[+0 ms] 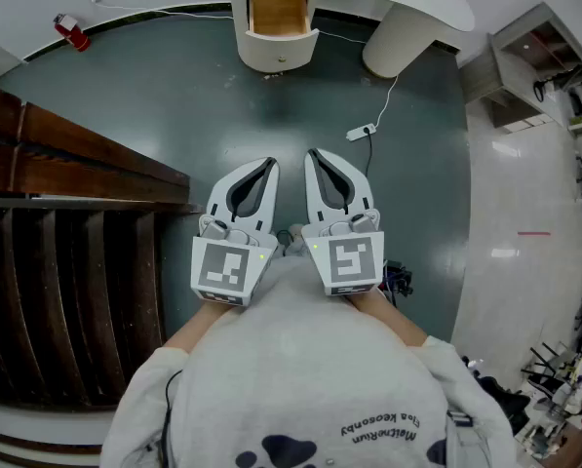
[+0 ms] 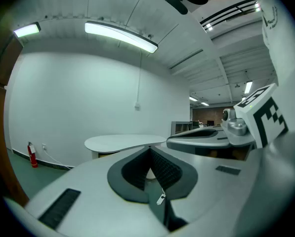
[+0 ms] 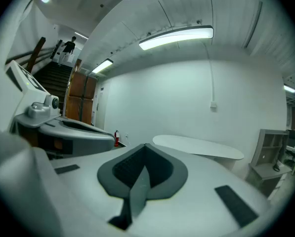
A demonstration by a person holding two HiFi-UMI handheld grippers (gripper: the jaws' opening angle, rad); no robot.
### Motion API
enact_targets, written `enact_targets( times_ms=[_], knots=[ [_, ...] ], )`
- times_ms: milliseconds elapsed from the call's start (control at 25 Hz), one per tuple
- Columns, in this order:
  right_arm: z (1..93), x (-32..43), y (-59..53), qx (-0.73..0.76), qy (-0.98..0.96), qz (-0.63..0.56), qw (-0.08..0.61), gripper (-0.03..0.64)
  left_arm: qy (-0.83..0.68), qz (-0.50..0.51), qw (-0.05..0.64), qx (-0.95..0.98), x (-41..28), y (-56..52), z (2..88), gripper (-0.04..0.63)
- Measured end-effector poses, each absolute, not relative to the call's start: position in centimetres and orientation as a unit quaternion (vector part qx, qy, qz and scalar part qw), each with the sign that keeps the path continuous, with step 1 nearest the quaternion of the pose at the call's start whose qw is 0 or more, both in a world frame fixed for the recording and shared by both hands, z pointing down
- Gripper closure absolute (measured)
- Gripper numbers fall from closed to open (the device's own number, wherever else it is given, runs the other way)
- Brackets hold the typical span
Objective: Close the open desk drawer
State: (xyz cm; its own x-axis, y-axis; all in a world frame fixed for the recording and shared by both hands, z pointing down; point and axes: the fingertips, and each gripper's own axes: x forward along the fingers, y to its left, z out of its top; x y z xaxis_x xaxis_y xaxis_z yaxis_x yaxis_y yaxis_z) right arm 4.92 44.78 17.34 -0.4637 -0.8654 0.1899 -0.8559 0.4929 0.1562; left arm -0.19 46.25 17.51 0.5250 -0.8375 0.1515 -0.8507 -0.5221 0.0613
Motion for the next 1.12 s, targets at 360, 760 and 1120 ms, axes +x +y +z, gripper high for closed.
enact_targets(
  times_ms=[360,760,1120],
  knots=[
    [16.7,3.7,45.4,0.52,-0.846,-0.022,0.113,0.6,-0.474,0.05,0.064,0.877,-1.7,46.7,17.5,0.588],
    [17.0,3.6,44.0,0.52,-0.847,-0.018,0.108,0.6,-0.478,0.046,0.075,0.874,-2.1,45.5,18.2,0.588],
    [17.9,4.4,38.2,0.502,-0.859,-0.008,0.098,0.6,-0.497,0.052,0.066,0.864,-1.4,40.0,18.4,0.588]
  ],
)
